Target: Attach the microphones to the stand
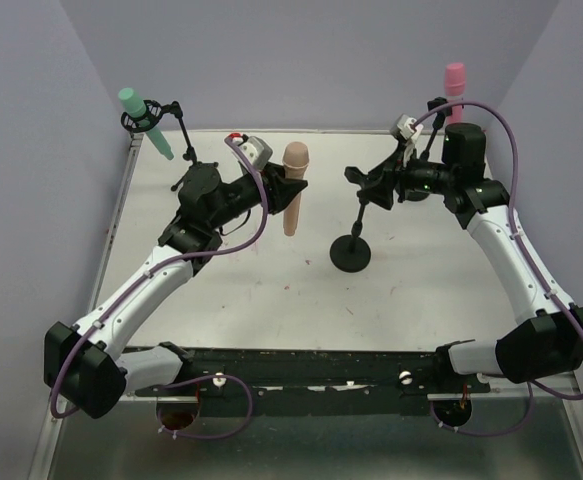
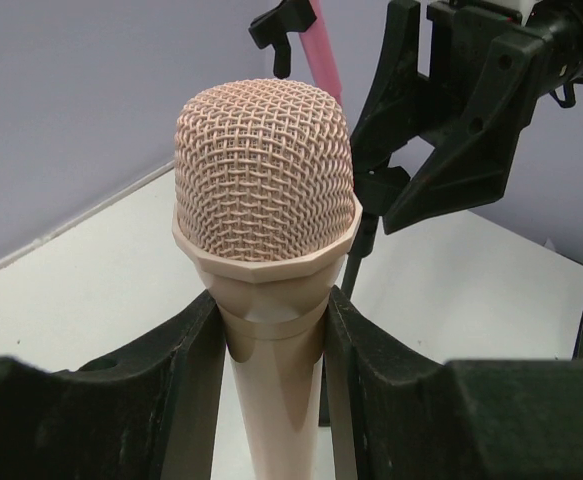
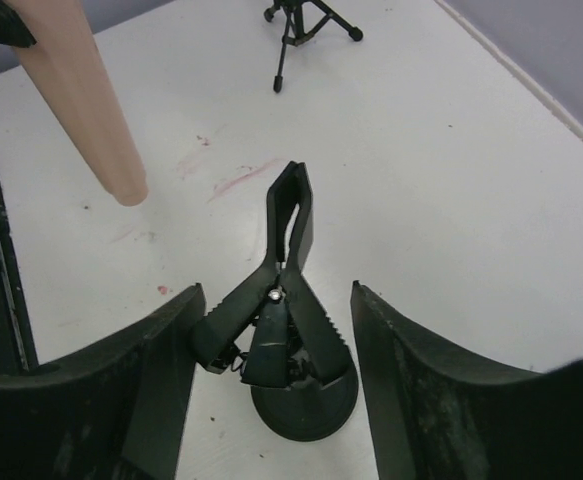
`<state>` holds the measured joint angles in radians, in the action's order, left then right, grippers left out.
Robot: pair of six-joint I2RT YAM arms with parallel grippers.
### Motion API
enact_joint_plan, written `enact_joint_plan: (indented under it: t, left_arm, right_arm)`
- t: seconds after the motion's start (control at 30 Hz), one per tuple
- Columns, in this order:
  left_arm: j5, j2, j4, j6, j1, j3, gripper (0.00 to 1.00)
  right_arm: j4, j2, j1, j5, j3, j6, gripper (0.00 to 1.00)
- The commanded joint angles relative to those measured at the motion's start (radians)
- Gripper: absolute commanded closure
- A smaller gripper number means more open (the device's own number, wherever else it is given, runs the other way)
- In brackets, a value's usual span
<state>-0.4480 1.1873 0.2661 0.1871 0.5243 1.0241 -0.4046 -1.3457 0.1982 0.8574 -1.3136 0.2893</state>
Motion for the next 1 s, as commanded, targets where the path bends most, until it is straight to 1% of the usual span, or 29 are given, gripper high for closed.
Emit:
enact_joint_plan:
  t: [0.0,0.03,0.1,0.2,0.27,0.3,0.43,0.5,0.6,0.7,0.77,0.97]
  left_arm:
    - [-0.084,0.049,0.056,-0.011,-0.012,0.093,1.0]
    - [-0.099,0.061,0.061,-0.014,-0.014,0.108,1.0]
    - [-0.133,0.098,0.074,-0.021,-0.017,0.137,1.0]
    - [-0.204,0.156,0.084,-0.032,-0.021,0.201,1.0]
    - [-0.26,0.202,0.085,-0.041,-0.023,0.255,1.0]
    - [-0.296,0.227,0.088,-0.055,-0.024,0.281,1.0]
    - [-0.38,0.316,0.087,-0.129,-0.032,0.356,1.0]
    - [-0.406,0.359,0.093,-0.126,-0.04,0.393,1.0]
    - [-0.445,0.415,0.134,-0.069,-0.043,0.45,1.0]
    - [-0.482,0.455,0.275,0.047,-0.037,0.458,1.0]
    - [-0.489,0.474,0.329,0.089,-0.023,0.461,1.0]
    - [-0.495,0.503,0.352,0.106,0.023,0.444,1.0]
  right_arm:
    - [-0.008,0.008,0.004,-0.011,0.024,0.062,0.5]
    - [-0.013,0.008,0.004,-0.006,0.024,0.073,0.59]
    - [-0.025,0.008,0.004,0.006,0.019,0.099,0.66]
    - [-0.054,0.008,0.004,0.041,0.01,0.135,0.73]
    - [-0.085,0.008,0.004,0.063,0.001,0.172,0.75]
    - [-0.1,0.007,0.004,0.074,-0.006,0.195,0.78]
    - [-0.158,0.0,0.004,0.094,-0.03,0.263,0.82]
    - [-0.178,-0.004,0.004,0.106,-0.039,0.284,0.83]
    - [-0.183,-0.012,0.004,0.123,-0.044,0.29,0.84]
    - [-0.183,-0.024,0.004,0.141,-0.052,0.287,0.84]
    - [-0.178,-0.03,0.006,0.149,-0.056,0.278,0.84]
    - [-0.158,-0.04,0.004,0.161,-0.055,0.26,0.85]
